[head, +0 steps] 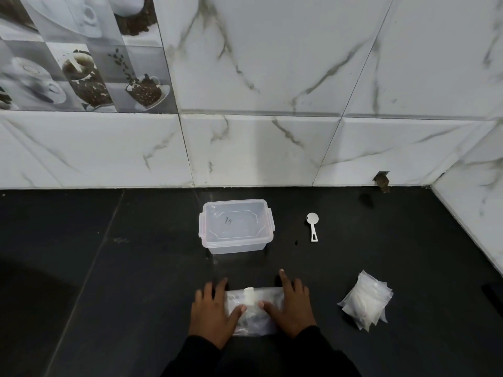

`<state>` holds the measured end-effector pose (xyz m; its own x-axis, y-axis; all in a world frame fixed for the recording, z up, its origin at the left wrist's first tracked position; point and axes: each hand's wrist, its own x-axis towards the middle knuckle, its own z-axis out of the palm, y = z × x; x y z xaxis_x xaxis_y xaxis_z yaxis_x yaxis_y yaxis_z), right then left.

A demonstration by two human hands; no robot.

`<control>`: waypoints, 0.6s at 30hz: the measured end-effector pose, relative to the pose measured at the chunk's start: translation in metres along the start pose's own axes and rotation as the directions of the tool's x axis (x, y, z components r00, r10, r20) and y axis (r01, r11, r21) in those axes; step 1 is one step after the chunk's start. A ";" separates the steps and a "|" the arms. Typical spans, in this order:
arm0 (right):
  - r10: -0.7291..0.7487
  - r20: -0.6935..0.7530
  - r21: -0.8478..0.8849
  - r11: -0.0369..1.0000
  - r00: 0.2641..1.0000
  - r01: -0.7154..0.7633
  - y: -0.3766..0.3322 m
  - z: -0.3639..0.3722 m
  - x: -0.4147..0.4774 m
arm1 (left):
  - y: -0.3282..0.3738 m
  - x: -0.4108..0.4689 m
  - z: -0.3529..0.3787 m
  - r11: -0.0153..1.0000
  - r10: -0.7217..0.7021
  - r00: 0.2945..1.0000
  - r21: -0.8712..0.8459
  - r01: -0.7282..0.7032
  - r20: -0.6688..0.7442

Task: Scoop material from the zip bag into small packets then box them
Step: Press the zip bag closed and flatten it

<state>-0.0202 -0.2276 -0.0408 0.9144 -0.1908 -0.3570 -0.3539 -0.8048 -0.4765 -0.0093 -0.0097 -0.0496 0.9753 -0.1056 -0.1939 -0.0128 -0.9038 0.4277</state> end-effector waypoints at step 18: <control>0.167 -0.213 0.203 0.971 0.963 -0.124 0.081 -0.196 0.100 | 0.209 0.138 -0.023 0.943 0.225 0.972 -0.269 -0.197 0.075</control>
<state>0.0808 -0.4223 0.0427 0.8628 -0.4382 -0.2521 -0.4970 -0.6440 -0.5815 0.1277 -0.2037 0.0329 0.9282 -0.3367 -0.1583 -0.1451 -0.7195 0.6792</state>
